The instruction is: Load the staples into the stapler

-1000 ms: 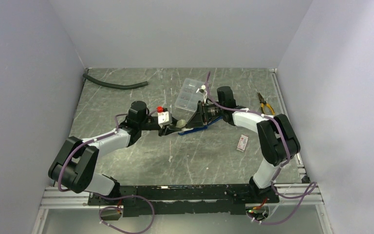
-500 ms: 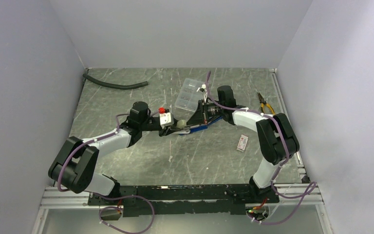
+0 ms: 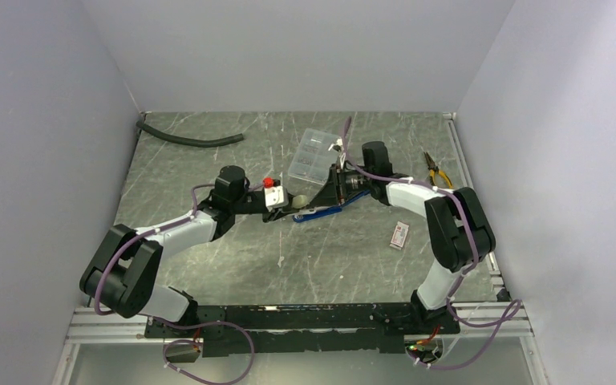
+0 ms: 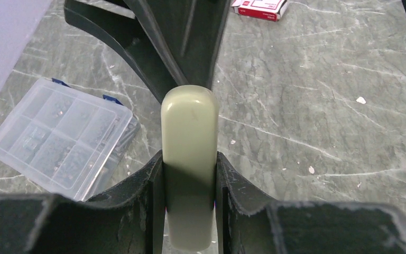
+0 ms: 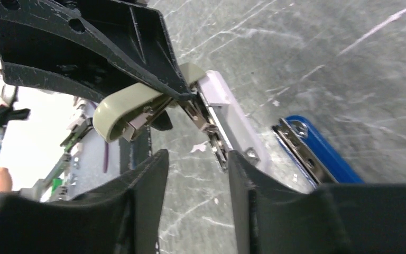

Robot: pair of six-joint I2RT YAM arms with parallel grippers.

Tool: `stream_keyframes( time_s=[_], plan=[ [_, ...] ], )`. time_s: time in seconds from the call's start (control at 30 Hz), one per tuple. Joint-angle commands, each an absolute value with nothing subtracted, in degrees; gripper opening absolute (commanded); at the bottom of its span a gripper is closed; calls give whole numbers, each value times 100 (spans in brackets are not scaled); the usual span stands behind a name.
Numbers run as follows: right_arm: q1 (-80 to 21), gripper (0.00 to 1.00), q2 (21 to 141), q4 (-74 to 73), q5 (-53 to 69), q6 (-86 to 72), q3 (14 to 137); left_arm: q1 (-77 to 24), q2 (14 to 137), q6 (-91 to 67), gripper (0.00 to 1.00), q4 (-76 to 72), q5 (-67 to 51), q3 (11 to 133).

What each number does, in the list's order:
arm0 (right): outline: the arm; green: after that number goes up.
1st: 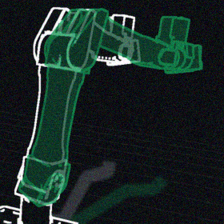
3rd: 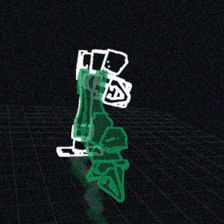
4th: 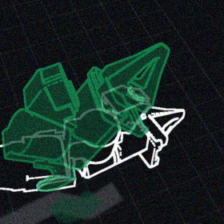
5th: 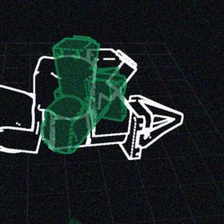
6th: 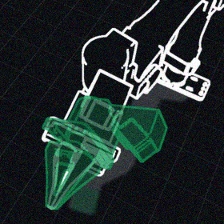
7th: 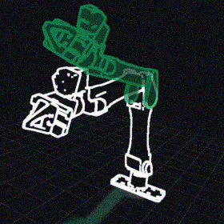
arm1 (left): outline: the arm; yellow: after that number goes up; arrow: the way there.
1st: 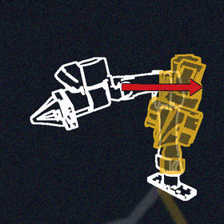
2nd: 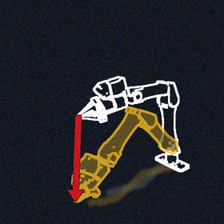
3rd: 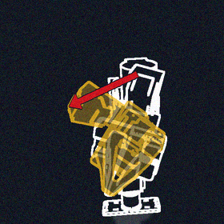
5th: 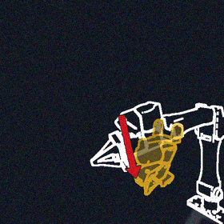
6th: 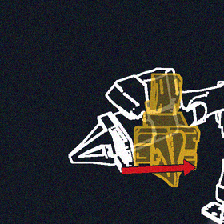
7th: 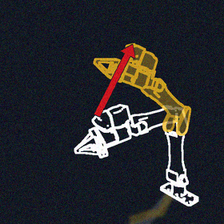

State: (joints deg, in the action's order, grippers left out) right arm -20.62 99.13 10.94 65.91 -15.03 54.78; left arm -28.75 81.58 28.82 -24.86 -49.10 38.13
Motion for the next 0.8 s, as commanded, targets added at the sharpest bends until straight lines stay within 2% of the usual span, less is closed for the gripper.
stream_keyframes(
  time_s=[0.0, 0.17, 0.27, 0.5, 0.77],
  plan=[
    [-1804, 56, 9435, 1016, 6466, -1202, 5466, -2905, 8040, 3281, 3, -2406, -5140, 4006],
    [-1804, 75, 9255, 907, 6269, -1026, 5342, -2934, 8009, 3317, 3, -2337, -5174, 4030],
    [-1802, 79, 9232, 846, 6200, -979, 5333, -2976, 7998, 3341, 3, -2295, -5165, 4041],
    [-1861, 80, 9489, 887, 6289, -1107, 5350, -3062, 8032, 3375, 3, -2194, -5057, 4141],
    [-2020, 74, 9854, 942, 6573, -1178, 5442, -3117, 8067, 3471, 3, -2076, -4895, 4226]
  ],
)
